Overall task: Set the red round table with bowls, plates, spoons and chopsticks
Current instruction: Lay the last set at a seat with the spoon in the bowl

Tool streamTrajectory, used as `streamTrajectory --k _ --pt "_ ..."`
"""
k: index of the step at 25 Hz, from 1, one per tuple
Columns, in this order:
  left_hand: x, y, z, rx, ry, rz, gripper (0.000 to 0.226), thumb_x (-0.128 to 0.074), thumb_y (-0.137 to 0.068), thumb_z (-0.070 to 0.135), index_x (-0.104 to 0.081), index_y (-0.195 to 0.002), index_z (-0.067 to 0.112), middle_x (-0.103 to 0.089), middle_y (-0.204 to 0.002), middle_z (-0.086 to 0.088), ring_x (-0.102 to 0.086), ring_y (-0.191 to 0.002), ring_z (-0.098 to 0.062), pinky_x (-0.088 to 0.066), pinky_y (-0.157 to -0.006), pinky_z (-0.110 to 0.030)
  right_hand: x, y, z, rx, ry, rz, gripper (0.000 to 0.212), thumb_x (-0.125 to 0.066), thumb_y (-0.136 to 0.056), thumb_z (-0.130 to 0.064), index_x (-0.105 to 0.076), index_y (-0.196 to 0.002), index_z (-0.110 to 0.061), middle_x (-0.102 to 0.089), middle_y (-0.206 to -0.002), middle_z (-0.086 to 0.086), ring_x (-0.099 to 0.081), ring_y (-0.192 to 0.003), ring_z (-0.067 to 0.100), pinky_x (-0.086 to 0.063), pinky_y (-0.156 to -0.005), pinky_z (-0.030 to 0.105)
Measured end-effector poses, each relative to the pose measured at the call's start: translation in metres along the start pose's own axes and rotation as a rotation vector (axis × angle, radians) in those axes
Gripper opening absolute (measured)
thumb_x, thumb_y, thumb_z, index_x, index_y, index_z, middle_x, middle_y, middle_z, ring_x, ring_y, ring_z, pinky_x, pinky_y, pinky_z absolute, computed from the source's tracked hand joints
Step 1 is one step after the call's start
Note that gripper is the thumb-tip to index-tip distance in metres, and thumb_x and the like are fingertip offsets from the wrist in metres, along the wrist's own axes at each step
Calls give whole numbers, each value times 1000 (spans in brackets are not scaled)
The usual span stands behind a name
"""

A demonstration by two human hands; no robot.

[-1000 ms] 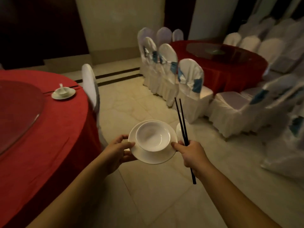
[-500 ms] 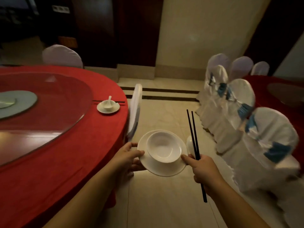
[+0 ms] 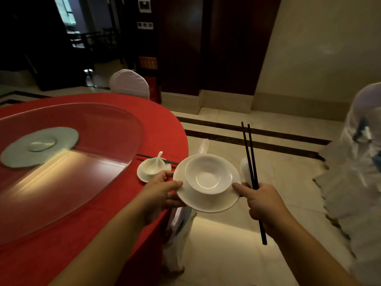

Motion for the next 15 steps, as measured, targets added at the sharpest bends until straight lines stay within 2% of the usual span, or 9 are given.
streamTrajectory --k 3,8,11,15 --pt "-20 -82 27 -43 10 82 30 -63 -95 7 -53 -123 10 -79 -91 -13 -78 -80 -33 -62 -59 -36 5 -103 -36 53 14 -99 19 -77 -85 -35 -69 -90 -18 -56 -57 -5 -43 -36 5 -38 -38 18" --pt "-68 -213 76 -67 81 217 31 -64 -95 8 -54 -123 11 -78 -98 -20 -77 -86 -37 -62 -61 -37 19 -278 -106 41 93 -246 21 -77 -85 -37 -66 -90 -19 -62 -72 6 -43 -45 11 -41 -41 22" --pt "-80 -282 107 -71 103 309 28 -64 -95 8 -56 -122 12 -77 -103 -21 -77 -90 -38 -63 -64 -40 9 -367 -145 24 124 -313 20 -77 -85 -35 -66 -90 -19 -61 -73 7 -41 -44 11 -40 -39 21" --pt "-66 -389 143 -94 109 396 24 -63 -96 8 -57 -119 12 -77 -101 -19 -77 -86 -35 -62 -59 -37 -32 -486 -183 31 200 -405 24 -76 -87 -35 -68 -98 -15 -57 -71 5 -41 -44 10 -39 -39 20"
Point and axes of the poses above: each hand's wrist, its own y-axis away from the middle knuckle, its own x-axis out of the back of the hand, z = x × y, the point moved 8 cm from there along -y, towards the middle knuckle
